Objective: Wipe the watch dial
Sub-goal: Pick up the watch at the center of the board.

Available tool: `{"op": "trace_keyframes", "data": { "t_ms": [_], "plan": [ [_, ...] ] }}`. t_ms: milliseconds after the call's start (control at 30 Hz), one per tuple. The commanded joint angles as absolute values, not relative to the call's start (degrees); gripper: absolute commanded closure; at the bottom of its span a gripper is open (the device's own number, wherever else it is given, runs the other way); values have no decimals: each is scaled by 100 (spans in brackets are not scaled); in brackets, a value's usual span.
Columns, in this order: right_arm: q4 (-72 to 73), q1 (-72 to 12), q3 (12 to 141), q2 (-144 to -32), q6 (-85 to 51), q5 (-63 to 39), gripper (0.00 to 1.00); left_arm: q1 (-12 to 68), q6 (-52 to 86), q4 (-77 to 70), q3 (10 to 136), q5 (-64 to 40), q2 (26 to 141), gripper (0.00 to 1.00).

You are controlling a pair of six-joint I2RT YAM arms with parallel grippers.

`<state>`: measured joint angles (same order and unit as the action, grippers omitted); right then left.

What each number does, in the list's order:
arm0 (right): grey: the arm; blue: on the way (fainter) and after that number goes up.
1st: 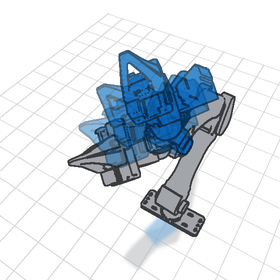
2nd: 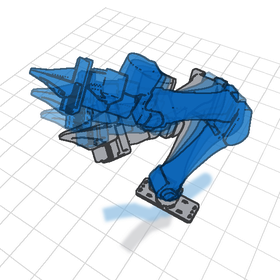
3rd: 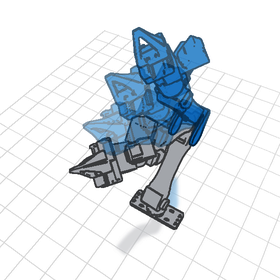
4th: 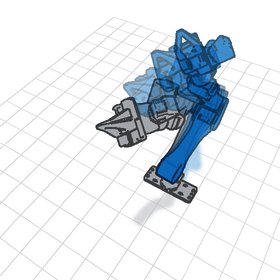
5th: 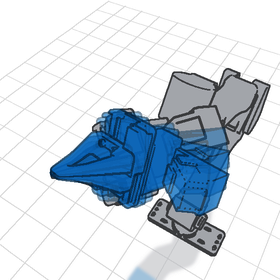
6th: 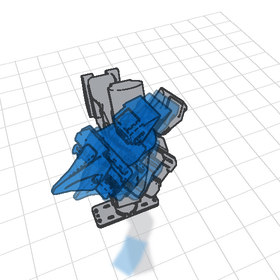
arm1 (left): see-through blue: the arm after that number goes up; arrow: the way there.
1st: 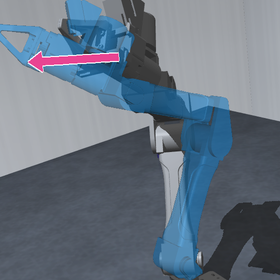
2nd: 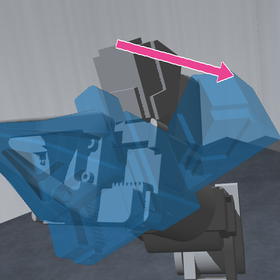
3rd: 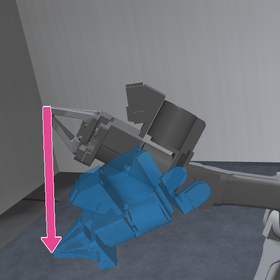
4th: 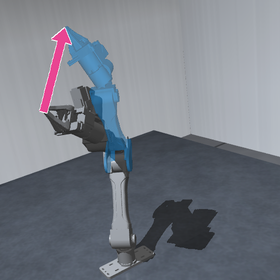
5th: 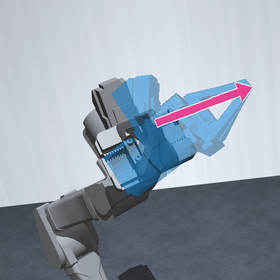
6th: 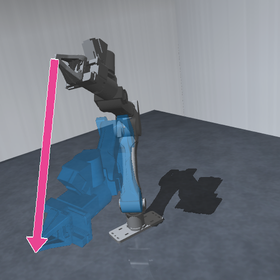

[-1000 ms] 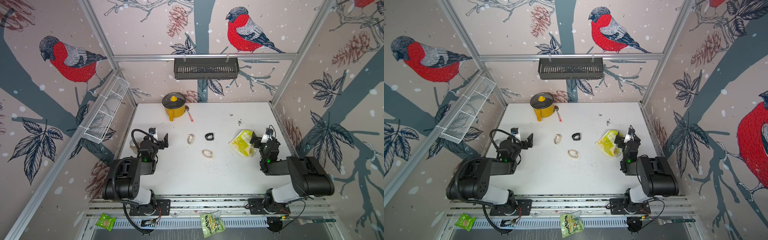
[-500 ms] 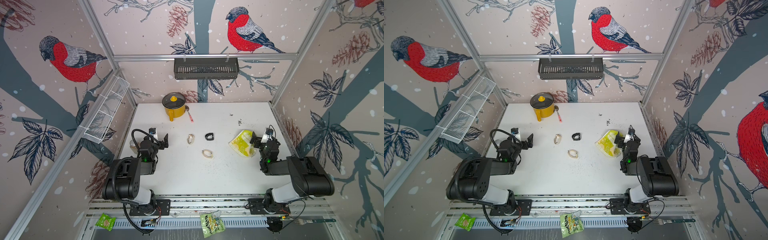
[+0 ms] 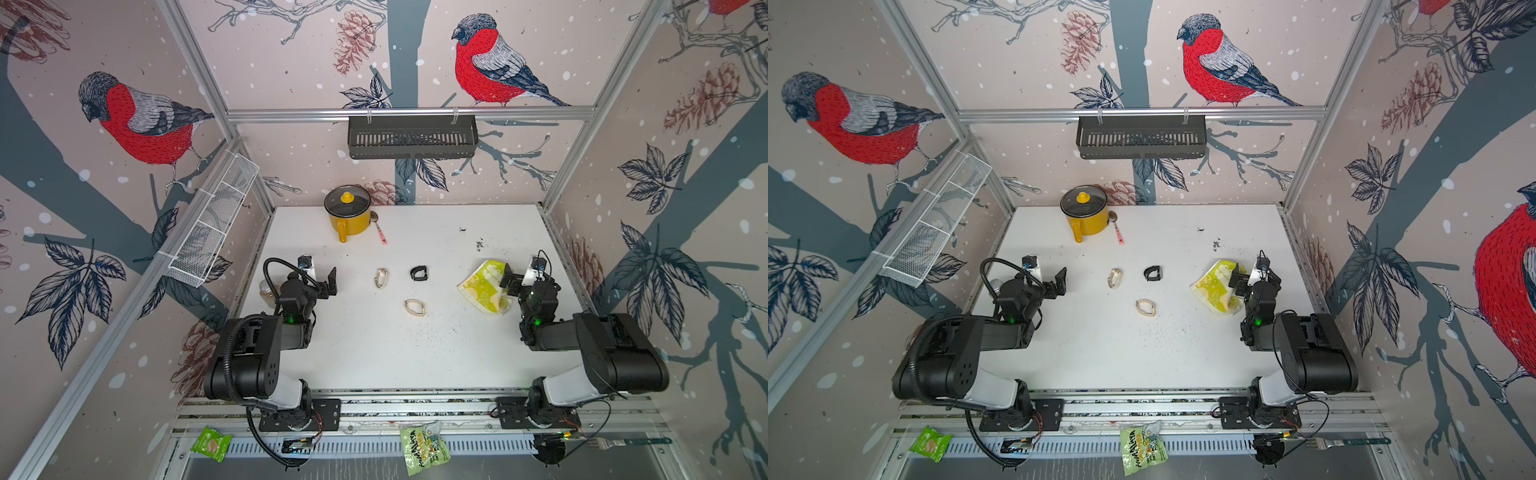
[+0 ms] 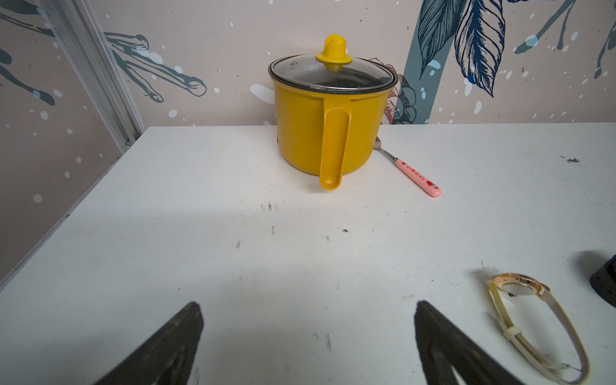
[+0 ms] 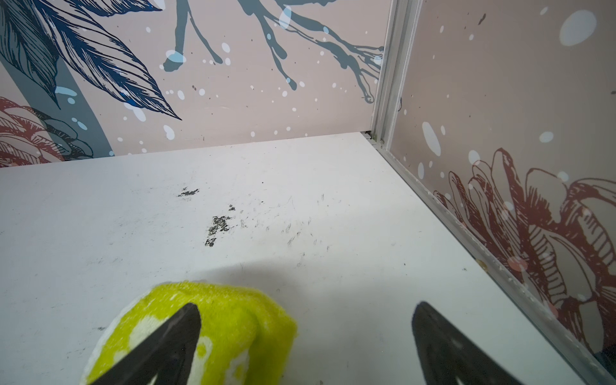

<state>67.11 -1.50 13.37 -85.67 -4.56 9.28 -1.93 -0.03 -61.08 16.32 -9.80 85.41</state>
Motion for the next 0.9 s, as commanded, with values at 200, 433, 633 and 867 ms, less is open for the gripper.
{"op": "trace_keyframes", "data": {
  "t_ms": [200, 433, 633, 867],
  "plan": [
    [5068, -642, 1910, -7748, -336, 2275, 0, -3, 355, -4374, 2719, 607, 8411, 2],
    [2238, -868, 3139, -7062, -1541, 3212, 1, 335, 265, -3628, 3173, 1031, 8037, 2],
    [0, -1160, 4375, -7286, -2041, 3751, 0, 500, 883, -2779, 3780, 408, 7624, 2],
    [-1775, -1298, 5327, -7429, -2659, 3027, 2, 1583, 879, -1722, 4505, 410, 7385, 2]
  ]
}}
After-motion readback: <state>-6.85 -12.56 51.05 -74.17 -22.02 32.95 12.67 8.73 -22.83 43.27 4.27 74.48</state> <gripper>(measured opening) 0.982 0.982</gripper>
